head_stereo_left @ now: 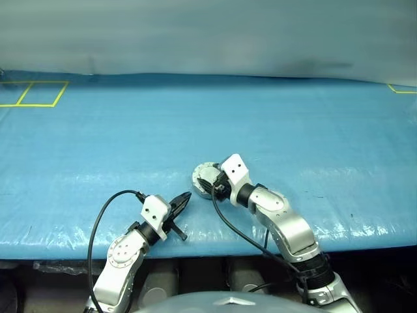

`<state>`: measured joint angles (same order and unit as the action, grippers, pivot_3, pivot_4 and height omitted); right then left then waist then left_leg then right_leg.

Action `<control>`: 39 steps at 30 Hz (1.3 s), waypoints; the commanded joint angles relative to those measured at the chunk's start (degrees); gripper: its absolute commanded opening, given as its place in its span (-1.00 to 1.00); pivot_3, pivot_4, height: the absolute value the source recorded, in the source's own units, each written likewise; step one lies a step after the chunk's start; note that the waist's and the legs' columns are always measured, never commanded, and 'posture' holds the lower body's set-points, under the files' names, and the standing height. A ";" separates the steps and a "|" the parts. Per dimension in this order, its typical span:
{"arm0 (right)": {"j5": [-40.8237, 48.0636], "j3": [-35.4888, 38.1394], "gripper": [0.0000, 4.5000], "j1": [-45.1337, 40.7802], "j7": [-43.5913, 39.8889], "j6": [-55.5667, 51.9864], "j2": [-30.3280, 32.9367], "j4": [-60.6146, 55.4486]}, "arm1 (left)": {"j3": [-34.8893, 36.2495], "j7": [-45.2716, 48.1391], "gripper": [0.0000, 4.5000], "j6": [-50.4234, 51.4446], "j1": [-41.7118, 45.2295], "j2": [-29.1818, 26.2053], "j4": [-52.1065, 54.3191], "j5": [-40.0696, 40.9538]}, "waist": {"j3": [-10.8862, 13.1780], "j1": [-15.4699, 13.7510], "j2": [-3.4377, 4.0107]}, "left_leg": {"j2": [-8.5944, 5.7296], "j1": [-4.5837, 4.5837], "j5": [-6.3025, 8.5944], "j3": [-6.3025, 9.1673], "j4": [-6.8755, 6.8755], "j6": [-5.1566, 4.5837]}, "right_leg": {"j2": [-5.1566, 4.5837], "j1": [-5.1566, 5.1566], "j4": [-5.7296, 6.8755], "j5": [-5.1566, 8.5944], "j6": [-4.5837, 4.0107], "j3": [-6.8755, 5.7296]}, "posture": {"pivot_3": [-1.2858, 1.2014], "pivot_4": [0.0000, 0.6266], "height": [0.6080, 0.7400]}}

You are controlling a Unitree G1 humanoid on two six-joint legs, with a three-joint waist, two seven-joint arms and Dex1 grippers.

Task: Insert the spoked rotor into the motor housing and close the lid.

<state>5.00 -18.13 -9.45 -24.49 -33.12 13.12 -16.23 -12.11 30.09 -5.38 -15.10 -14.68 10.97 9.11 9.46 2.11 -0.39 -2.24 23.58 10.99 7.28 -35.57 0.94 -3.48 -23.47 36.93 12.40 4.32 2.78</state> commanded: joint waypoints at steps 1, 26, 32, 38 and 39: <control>-2.35 -2.00 0.35 -0.10 1.59 -1.86 0.02 0.04 | -0.35 0.15 -1.00 -0.21 -0.14 0.08 0.00 -0.11 | 0.00 0.00 0.00 | 0.00 0.00 0.00 0.00 0.00 0.00 | 0.00 0.00 0.00 0.00 0.00 0.00 | 0.03 -0.52 1.00; -2.17 -1.57 0.35 0.36 1.98 -4.66 0.26 0.48 | 6.36 -2.95 -1.00 24.00 11.40 -3.27 7.81 5.30 | -0.05 -0.02 -0.01 | -0.03 -0.01 0.00 0.17 0.00 0.01 | 0.00 0.04 -0.03 0.01 -0.01 -0.17 | 0.03 -0.52 1.00; -2.21 -1.54 0.35 0.59 1.99 -4.30 0.18 0.56 | 7.60 3.74 -1.00 39.98 22.30 -8.65 4.93 13.05 | -0.05 -0.03 -0.03 | -0.03 -0.01 -0.02 0.23 -0.02 0.01 | 0.04 0.07 0.00 0.00 0.01 -0.24 | 0.03 -0.52 1.00; -2.34 -1.77 0.35 0.62 2.23 -3.57 -0.18 1.32 | 7.61 7.69 -1.00 46.23 31.98 -8.60 -2.01 16.42 | -0.07 0.09 -0.05 | -0.04 -0.07 -0.03 0.23 -0.01 0.02 | 0.03 0.17 -0.02 -0.01 0.02 -0.24 | 0.03 -0.52 1.00; -2.38 -1.77 0.35 0.67 2.27 -3.53 -0.18 1.28 | 7.06 8.69 -1.00 46.85 33.37 -8.43 -3.28 16.68 | -0.07 0.13 -0.05 | -0.04 -0.07 -0.03 0.21 0.01 0.01 | 0.03 0.17 -0.02 -0.01 0.02 -0.21 | 0.03 -0.52 1.00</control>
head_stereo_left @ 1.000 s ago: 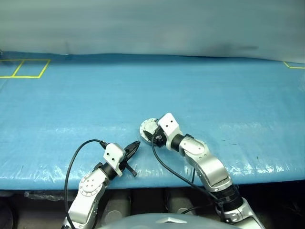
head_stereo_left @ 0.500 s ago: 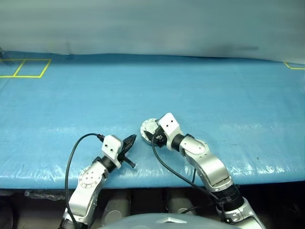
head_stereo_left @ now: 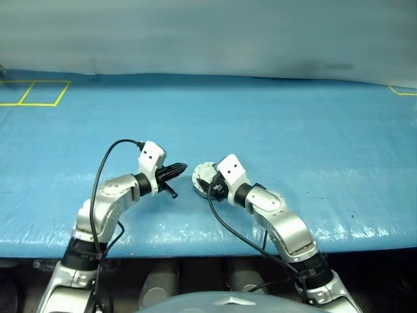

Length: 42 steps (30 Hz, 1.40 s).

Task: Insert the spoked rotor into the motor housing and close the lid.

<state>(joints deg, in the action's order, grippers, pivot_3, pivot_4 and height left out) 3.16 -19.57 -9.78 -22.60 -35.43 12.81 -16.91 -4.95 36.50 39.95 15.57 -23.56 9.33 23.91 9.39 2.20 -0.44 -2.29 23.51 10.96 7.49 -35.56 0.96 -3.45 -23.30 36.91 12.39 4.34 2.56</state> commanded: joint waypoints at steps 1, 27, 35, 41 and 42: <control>-0.55 -0.31 0.35 1.08 0.45 -1.24 0.10 1.87 | -0.67 3.00 -1.00 1.99 3.75 0.53 -2.66 1.84 | 0.00 0.00 0.00 | 0.00 0.01 0.00 0.00 0.01 0.00 | 0.00 -0.02 0.00 0.00 0.00 0.00 | 0.03 -0.52 1.00; 0.38 1.50 0.94 7.32 -0.06 1.22 2.78 -1.18 | -8.40 5.99 -1.00 3.32 7.91 2.08 -9.42 -3.65 | -0.24 -0.89 -0.05 | -0.06 -0.01 -0.01 0.09 0.07 0.03 | -0.05 0.11 -0.10 0.05 0.05 -0.03 | 0.03 -0.52 1.00; 7.01 8.21 0.98 16.72 -1.92 0.76 3.94 -11.25 | -8.86 6.22 -1.00 2.65 7.71 1.86 -9.71 -4.81 | -0.36 -0.91 -0.07 | -0.05 -0.08 0.01 0.12 0.06 0.04 | -0.07 0.23 -0.10 0.10 -0.01 -0.04 | 0.03 -0.52 1.00; 20.72 16.40 0.98 22.52 -4.18 -6.49 2.45 -18.36 | -8.64 6.31 -1.00 1.90 7.69 2.04 -10.29 -5.60 | -0.33 -1.00 -0.04 | -0.04 0.03 0.01 0.14 0.07 0.05 | -0.07 0.08 -0.09 0.12 -0.04 -0.04 | 0.03 -0.52 1.00; 23.71 17.99 0.98 22.96 -4.10 -8.41 1.58 -18.66 | -8.70 6.46 -1.00 1.90 7.70 2.07 -10.32 -5.69 | -0.33 -1.01 -0.04 | -0.03 0.04 0.01 0.14 0.07 0.05 | -0.07 0.07 -0.09 0.12 -0.04 -0.04 | 0.03 -0.52 1.00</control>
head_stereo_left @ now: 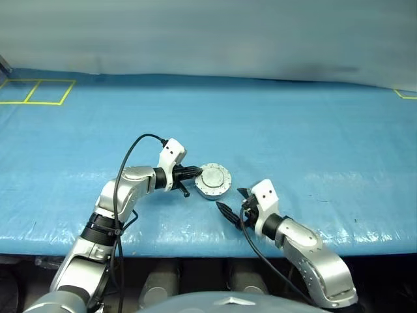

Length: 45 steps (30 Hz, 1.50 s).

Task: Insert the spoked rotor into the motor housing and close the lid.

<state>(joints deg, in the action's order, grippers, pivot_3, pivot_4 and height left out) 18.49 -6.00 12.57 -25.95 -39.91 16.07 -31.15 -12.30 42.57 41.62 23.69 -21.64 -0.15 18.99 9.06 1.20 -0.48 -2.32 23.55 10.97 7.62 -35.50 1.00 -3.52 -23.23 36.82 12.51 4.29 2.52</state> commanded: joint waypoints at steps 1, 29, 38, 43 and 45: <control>10.66 5.72 0.98 0.76 -0.30 -5.28 -2.66 -4.38 | -1.45 0.58 -1.00 0.16 -0.44 0.15 -0.88 -0.85 | 0.00 -0.01 0.00 | 0.01 0.00 0.00 0.01 0.00 0.00 | 0.00 -0.01 0.01 0.00 0.00 -0.01 | 0.03 -0.52 1.00; 57.26 17.27 0.98 -6.99 30.86 -15.74 -26.72 13.84 | -1.48 0.95 -1.00 -0.65 -0.93 0.27 -1.01 -1.98 | -0.01 0.31 0.07 | 0.02 0.05 -0.01 -0.04 0.21 -0.02 | 0.01 -0.19 0.00 0.04 -0.08 0.01 | 0.03 -0.52 1.00; 62.78 14.15 0.14 -5.27 32.88 -12.79 -23.95 14.31 | -1.52 0.96 -1.00 -0.49 -0.81 0.31 -0.99 -1.98 | 0.00 0.46 0.07 | 0.02 0.09 -0.02 -0.05 0.26 -0.04 | 0.01 -0.25 -0.01 0.05 -0.10 0.01 | 0.03 -0.52 1.00; 64.09 13.32 -0.44 -4.75 33.21 -11.88 -22.42 14.64 | -1.30 1.04 -1.00 -0.44 -0.94 0.52 -1.04 -2.33 | 0.02 0.65 0.11 | 0.02 0.08 -0.02 -0.03 0.29 -0.04 | 0.02 -0.26 -0.01 0.07 -0.11 0.00 | 0.03 -0.52 1.00; 64.37 13.19 -0.44 -4.63 33.30 -11.77 -22.05 14.66 | -1.17 0.98 -1.00 -0.45 -0.98 0.60 -1.08 -2.39 | 0.02 0.70 0.12 | 0.02 0.07 -0.02 -0.06 0.29 -0.04 | 0.02 -0.26 -0.01 0.07 -0.11 0.03 | 0.03 -0.52 1.00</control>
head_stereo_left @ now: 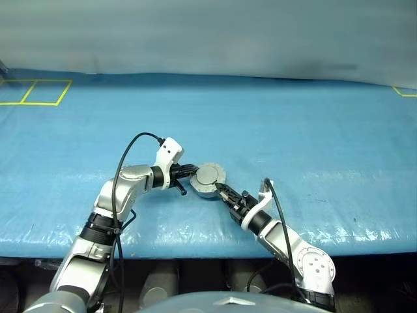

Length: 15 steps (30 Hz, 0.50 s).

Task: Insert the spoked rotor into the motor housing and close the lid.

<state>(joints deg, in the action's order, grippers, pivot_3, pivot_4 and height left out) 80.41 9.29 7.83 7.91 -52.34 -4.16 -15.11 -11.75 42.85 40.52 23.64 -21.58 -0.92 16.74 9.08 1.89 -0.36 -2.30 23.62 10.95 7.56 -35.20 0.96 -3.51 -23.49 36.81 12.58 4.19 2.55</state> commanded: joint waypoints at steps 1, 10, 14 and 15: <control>2.54 -2.15 -0.44 0.12 -0.50 0.67 -1.61 -1.38 | -1.69 0.68 -1.00 0.66 -0.95 0.57 -0.27 -0.15 | 0.00 0.00 0.00 | 0.00 0.01 0.00 0.01 0.00 0.00 | 0.00 0.00 0.00 0.00 0.00 -0.01 | 0.03 -0.52 1.00; 2.72 -2.84 -0.44 0.31 0.10 1.30 -0.55 -1.38 | 2.23 -0.96 -1.00 -0.52 -1.05 2.06 2.19 1.63 | 0.01 0.18 0.00 | 0.01 0.01 0.00 0.01 0.00 0.00 | 0.01 -0.02 0.01 0.00 0.00 -0.01 | 0.03 -0.52 1.00; 3.52 -2.46 -0.44 0.67 0.17 2.61 -0.90 -2.19 | 10.39 -6.73 -1.00 -1.49 -3.50 6.72 7.58 5.81 | 0.10 0.26 0.06 | 0.02 0.10 0.00 0.00 0.01 0.00 | 0.00 -0.12 0.00 0.00 0.00 0.01 | 0.03 -0.52 1.00; 3.81 -2.45 -0.44 0.59 0.18 3.07 -1.02 -2.45 | 12.82 -8.17 -1.00 -0.35 -4.69 8.10 9.21 7.88 | 0.11 0.27 0.04 | 0.02 0.15 0.00 0.02 0.01 0.00 | 0.00 -0.16 0.00 -0.01 0.01 0.00 | 0.03 -0.52 1.00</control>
<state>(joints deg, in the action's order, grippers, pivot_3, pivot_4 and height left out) 82.28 7.63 8.37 8.61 -50.18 -3.96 -14.97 -2.76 36.65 40.53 19.19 -14.26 3.79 21.55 9.18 2.16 -0.32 -2.26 23.79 10.95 7.59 -35.19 0.96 -3.50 -23.67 36.81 12.57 4.19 2.53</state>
